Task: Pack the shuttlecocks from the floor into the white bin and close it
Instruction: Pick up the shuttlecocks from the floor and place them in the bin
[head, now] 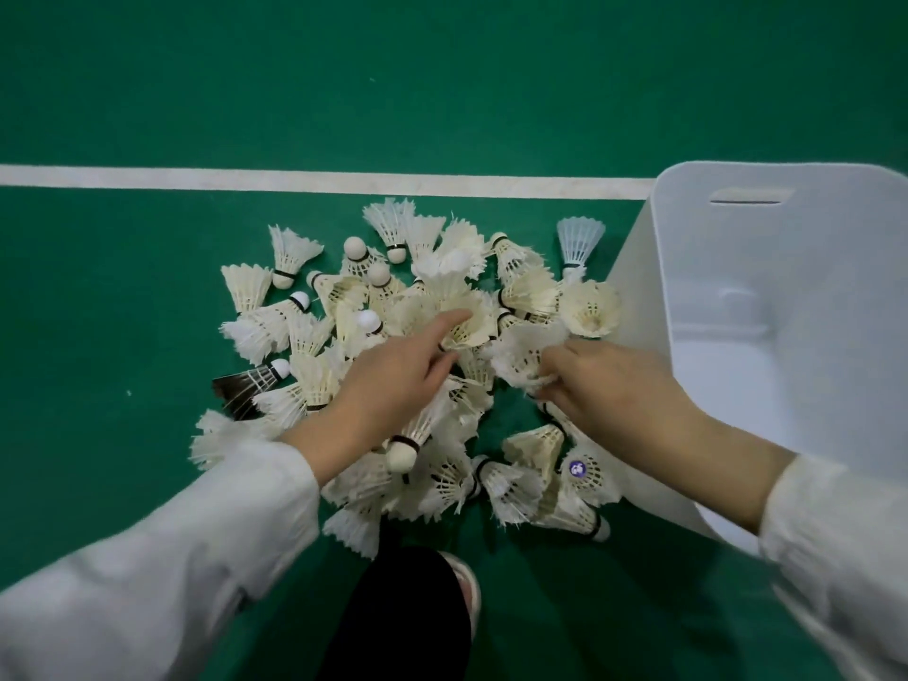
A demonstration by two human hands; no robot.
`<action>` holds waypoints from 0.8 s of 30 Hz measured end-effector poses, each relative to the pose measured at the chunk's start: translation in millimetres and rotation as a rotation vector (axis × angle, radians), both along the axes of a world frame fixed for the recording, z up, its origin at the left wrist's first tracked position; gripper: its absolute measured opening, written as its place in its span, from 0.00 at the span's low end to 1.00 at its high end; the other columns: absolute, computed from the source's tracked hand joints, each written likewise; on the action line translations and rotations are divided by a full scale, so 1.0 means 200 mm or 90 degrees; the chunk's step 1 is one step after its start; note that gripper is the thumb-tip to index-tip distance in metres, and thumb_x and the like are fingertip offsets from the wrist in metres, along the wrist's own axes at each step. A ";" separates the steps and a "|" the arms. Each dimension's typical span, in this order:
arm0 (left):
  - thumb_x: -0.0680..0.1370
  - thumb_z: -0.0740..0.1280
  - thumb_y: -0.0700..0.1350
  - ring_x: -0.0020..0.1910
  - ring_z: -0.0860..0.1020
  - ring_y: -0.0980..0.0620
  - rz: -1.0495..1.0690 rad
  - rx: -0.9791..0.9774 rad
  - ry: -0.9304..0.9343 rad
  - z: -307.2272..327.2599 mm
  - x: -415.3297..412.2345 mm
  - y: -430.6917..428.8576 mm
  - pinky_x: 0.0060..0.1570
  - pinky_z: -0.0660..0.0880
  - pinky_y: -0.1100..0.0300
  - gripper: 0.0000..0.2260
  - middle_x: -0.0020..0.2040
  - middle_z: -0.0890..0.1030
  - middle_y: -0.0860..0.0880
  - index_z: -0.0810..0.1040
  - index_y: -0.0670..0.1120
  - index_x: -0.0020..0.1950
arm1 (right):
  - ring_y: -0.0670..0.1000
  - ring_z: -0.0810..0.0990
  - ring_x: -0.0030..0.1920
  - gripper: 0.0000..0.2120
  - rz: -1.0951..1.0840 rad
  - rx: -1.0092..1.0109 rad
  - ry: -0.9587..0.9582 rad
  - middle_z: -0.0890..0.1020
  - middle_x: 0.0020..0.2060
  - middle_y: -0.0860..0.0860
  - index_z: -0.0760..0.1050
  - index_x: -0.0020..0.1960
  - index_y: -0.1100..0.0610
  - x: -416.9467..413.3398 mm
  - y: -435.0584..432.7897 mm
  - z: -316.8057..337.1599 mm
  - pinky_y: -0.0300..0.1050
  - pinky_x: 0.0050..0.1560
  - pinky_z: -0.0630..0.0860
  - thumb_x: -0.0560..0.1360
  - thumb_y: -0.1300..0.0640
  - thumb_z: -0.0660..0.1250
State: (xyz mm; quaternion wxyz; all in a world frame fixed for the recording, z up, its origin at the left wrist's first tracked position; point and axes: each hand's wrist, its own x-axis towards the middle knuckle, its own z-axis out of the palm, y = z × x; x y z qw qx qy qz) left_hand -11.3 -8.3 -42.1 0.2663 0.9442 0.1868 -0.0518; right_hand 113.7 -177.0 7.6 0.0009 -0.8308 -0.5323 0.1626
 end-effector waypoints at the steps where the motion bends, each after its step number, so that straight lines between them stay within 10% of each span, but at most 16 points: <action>1: 0.81 0.55 0.52 0.30 0.75 0.54 -0.025 0.056 0.036 -0.01 0.05 0.00 0.28 0.74 0.58 0.19 0.36 0.78 0.55 0.59 0.55 0.71 | 0.53 0.77 0.51 0.12 -0.006 0.018 0.012 0.77 0.49 0.50 0.71 0.54 0.54 0.01 -0.01 0.03 0.44 0.35 0.66 0.79 0.48 0.57; 7: 0.79 0.59 0.44 0.38 0.77 0.47 -0.020 0.250 0.155 -0.04 0.21 0.00 0.33 0.71 0.57 0.07 0.37 0.74 0.49 0.75 0.45 0.51 | 0.53 0.77 0.47 0.09 -0.143 0.127 0.130 0.76 0.46 0.49 0.75 0.51 0.54 0.07 -0.12 0.14 0.50 0.47 0.74 0.77 0.50 0.61; 15: 0.79 0.58 0.53 0.43 0.75 0.55 0.062 0.062 -0.066 0.30 0.16 -0.15 0.36 0.69 0.61 0.10 0.47 0.76 0.55 0.75 0.50 0.53 | 0.35 0.73 0.45 0.08 -0.398 0.459 0.252 0.71 0.49 0.48 0.68 0.49 0.51 0.20 -0.29 0.30 0.23 0.43 0.70 0.74 0.58 0.66; 21: 0.77 0.59 0.54 0.44 0.75 0.59 0.045 -0.074 -0.115 0.46 0.14 -0.29 0.46 0.76 0.53 0.08 0.46 0.77 0.60 0.75 0.54 0.49 | 0.58 0.76 0.42 0.16 -0.606 0.327 0.291 0.72 0.38 0.48 0.62 0.52 0.55 0.50 -0.46 0.12 0.57 0.46 0.76 0.71 0.58 0.68; 24: 0.77 0.59 0.54 0.45 0.76 0.59 0.041 -0.092 -0.102 0.45 0.17 -0.34 0.46 0.76 0.51 0.08 0.45 0.78 0.59 0.75 0.54 0.49 | 0.56 0.74 0.40 0.14 -0.622 0.212 0.313 0.71 0.36 0.50 0.61 0.52 0.58 0.55 -0.42 -0.07 0.54 0.45 0.76 0.73 0.58 0.65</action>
